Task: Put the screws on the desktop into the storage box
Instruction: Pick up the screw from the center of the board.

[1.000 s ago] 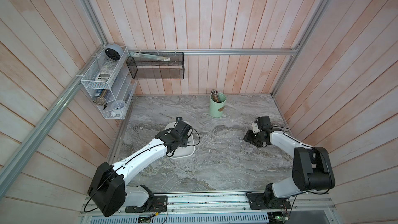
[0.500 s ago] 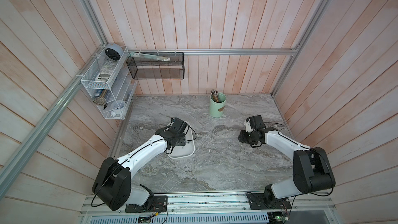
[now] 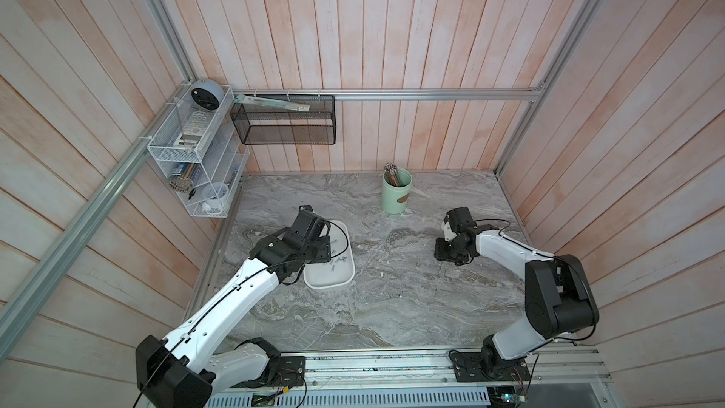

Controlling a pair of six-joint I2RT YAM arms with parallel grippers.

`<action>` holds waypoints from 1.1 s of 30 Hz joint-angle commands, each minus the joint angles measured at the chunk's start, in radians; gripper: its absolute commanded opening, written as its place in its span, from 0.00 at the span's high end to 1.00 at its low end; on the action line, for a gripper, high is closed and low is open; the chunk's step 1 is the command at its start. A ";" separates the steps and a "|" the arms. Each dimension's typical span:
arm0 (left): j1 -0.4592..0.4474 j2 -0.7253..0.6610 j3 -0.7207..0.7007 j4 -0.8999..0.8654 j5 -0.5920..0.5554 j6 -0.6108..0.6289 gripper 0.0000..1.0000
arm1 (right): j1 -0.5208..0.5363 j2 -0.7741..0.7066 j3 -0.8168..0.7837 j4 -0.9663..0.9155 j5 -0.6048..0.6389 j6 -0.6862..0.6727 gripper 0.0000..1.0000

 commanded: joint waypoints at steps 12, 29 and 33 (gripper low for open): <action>0.003 -0.028 -0.036 -0.047 -0.021 0.028 0.28 | 0.043 0.127 0.080 -0.074 0.111 0.010 0.60; 0.003 -0.017 -0.040 -0.048 -0.028 0.024 0.28 | 0.057 0.190 0.128 -0.132 0.108 0.016 0.75; 0.003 -0.011 -0.038 -0.052 -0.029 0.024 0.28 | 0.060 0.185 0.129 -0.138 0.112 0.019 0.74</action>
